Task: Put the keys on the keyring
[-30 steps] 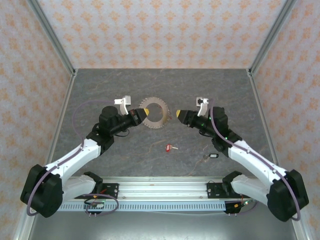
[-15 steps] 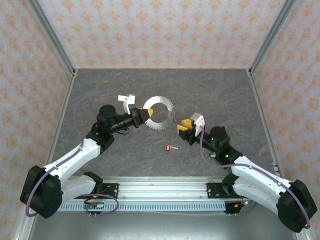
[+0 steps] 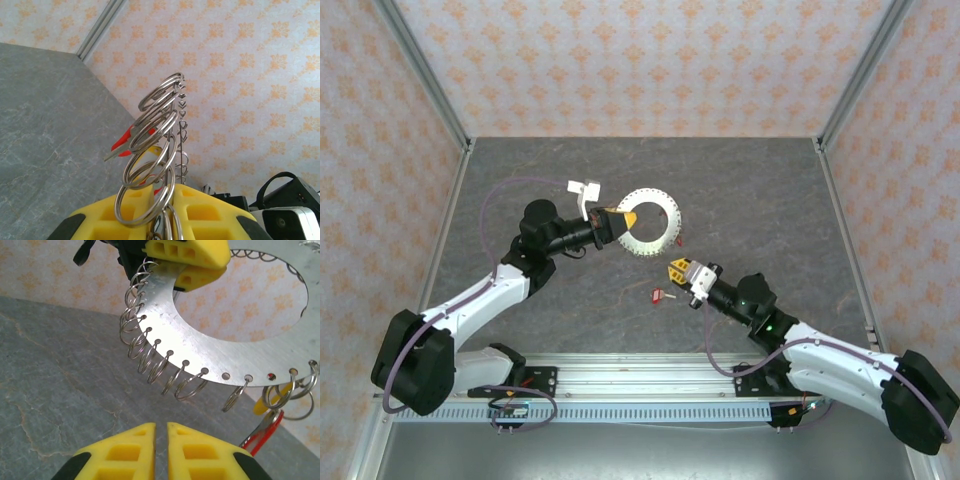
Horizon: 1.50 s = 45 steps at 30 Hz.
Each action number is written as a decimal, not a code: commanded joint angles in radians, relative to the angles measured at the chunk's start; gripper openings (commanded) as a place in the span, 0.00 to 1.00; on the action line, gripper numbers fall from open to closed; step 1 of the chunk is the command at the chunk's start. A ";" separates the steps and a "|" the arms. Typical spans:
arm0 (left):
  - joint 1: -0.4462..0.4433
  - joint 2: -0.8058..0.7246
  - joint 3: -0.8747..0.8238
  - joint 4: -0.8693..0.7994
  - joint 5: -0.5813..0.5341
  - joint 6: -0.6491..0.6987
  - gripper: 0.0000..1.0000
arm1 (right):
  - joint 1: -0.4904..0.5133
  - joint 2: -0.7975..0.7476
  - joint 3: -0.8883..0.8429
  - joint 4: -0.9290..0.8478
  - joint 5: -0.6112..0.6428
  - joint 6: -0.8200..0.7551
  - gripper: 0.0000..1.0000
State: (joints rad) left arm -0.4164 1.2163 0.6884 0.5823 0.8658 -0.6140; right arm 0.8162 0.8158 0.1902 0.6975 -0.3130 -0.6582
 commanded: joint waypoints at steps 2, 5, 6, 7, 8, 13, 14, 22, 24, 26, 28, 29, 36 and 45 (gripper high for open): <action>0.008 -0.024 0.055 0.043 0.041 0.038 0.00 | 0.008 -0.016 -0.012 0.108 0.043 -0.059 0.11; 0.007 -0.039 0.062 0.003 0.044 0.061 0.00 | 0.008 -0.028 -0.019 0.100 0.099 -0.068 0.11; 0.008 -0.044 0.064 -0.009 0.045 0.068 0.00 | 0.008 -0.032 -0.024 0.101 0.108 -0.072 0.12; 0.008 -0.052 0.067 -0.028 0.044 0.074 0.00 | 0.008 -0.039 -0.027 0.098 0.122 -0.070 0.12; 0.007 -0.056 0.071 -0.045 0.044 0.074 0.00 | 0.008 -0.046 -0.030 0.095 0.131 -0.068 0.12; 0.008 -0.072 0.077 -0.081 0.052 0.120 0.00 | 0.007 -0.061 -0.032 0.089 0.105 -0.047 0.13; 0.007 -0.072 0.080 -0.085 0.054 0.122 0.00 | 0.008 -0.061 -0.027 0.087 0.091 -0.041 0.13; 0.008 -0.073 0.092 -0.093 0.075 0.125 0.00 | 0.008 -0.055 -0.014 0.116 0.077 -0.006 0.13; 0.008 -0.077 0.094 -0.103 0.073 0.129 0.00 | 0.008 -0.058 -0.008 0.113 0.077 -0.005 0.13; 0.008 -0.080 0.094 -0.107 0.068 0.131 0.00 | 0.008 -0.058 -0.001 0.099 0.042 -0.010 0.13; 0.008 -0.081 0.094 -0.106 0.070 0.129 0.00 | 0.008 -0.055 0.010 0.077 0.006 -0.006 0.13; 0.008 -0.083 0.092 -0.105 0.073 0.129 0.00 | 0.008 -0.051 0.015 0.073 -0.001 0.004 0.13; 0.008 -0.093 0.095 -0.145 0.093 0.163 0.00 | 0.008 -0.033 -0.010 0.156 0.106 0.028 0.13; 0.008 -0.083 0.110 -0.165 0.105 0.180 0.00 | 0.008 0.049 0.044 0.133 0.046 0.020 0.15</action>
State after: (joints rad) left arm -0.4164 1.1534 0.7547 0.3950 0.9428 -0.4599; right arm 0.8177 0.8448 0.1947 0.7944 -0.2302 -0.6514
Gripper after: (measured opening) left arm 0.132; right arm 0.147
